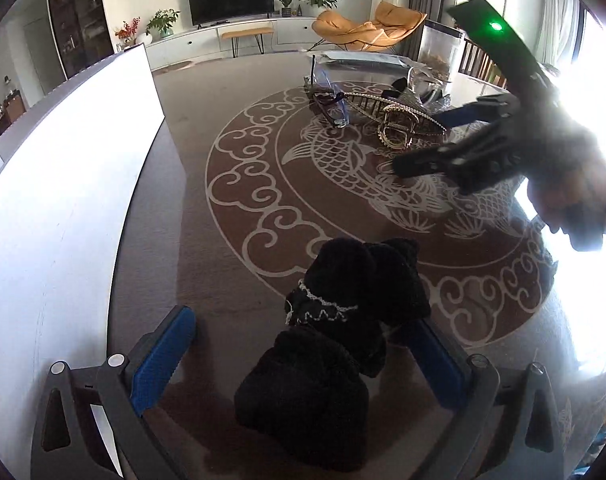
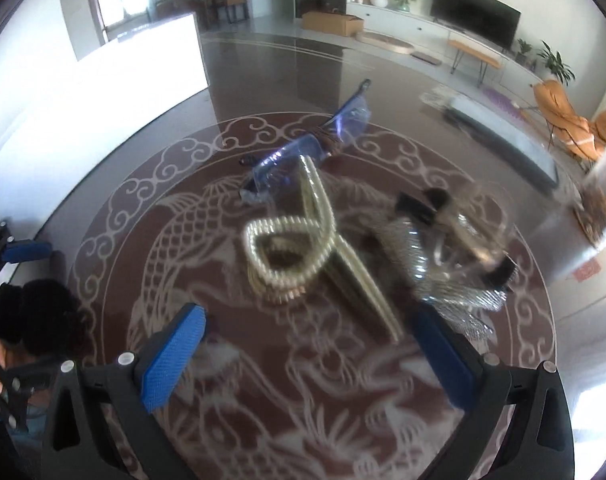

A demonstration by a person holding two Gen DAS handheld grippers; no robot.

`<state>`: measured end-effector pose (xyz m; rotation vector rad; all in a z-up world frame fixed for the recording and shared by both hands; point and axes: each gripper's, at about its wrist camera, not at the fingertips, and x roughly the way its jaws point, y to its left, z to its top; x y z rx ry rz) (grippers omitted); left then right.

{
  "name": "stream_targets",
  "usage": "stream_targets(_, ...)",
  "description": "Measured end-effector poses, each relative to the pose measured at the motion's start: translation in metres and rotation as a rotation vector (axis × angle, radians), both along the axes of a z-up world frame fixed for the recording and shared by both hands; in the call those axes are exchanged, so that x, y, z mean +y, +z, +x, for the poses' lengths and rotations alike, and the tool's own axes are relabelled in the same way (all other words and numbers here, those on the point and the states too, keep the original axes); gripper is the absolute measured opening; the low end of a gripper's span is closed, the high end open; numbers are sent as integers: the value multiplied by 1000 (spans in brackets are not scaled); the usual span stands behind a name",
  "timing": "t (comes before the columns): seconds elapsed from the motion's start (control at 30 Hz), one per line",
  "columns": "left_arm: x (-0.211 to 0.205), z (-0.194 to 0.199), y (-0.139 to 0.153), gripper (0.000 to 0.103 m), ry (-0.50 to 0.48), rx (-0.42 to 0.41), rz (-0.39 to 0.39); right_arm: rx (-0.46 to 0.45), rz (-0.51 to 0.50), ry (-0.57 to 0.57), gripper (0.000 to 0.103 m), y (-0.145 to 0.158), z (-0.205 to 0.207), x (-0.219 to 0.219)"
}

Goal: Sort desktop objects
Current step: 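Grasp the gold coiled hair clip with the right gripper while the left gripper holds the bag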

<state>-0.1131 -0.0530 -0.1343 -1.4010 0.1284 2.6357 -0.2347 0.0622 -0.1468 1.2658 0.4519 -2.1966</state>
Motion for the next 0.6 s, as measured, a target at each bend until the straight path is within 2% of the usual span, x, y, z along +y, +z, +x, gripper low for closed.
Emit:
stream_targets(0.07, 1, -1, 0, 103, 0, 0, 0, -4, 8, -19, 103, 0, -5, -6)
stream_targets(0.1, 1, -1, 0, 103, 0, 0, 0, 1, -1, -29, 99, 2, -7, -7)
stream_targets(0.17, 1, -1, 0, 103, 0, 0, 0, 40, -28, -51, 70, 11, -7, -8)
stream_targets(0.23, 1, -1, 0, 103, 0, 0, -1, 41, -55, -77, 51, 16, -7, -7)
stream_targets(0.4, 1, 0, 0, 103, 0, 0, -1, 75, -83, -147, 44, 27, 23, 14)
stream_targets(0.5, 1, -1, 0, 103, 0, 0, -1, 91, -93, -177, 42, 32, 67, 41)
stream_targets(0.6, 1, 0, 0, 103, 0, 0, 0, 119, -86, -188, 42, 37, 130, 72)
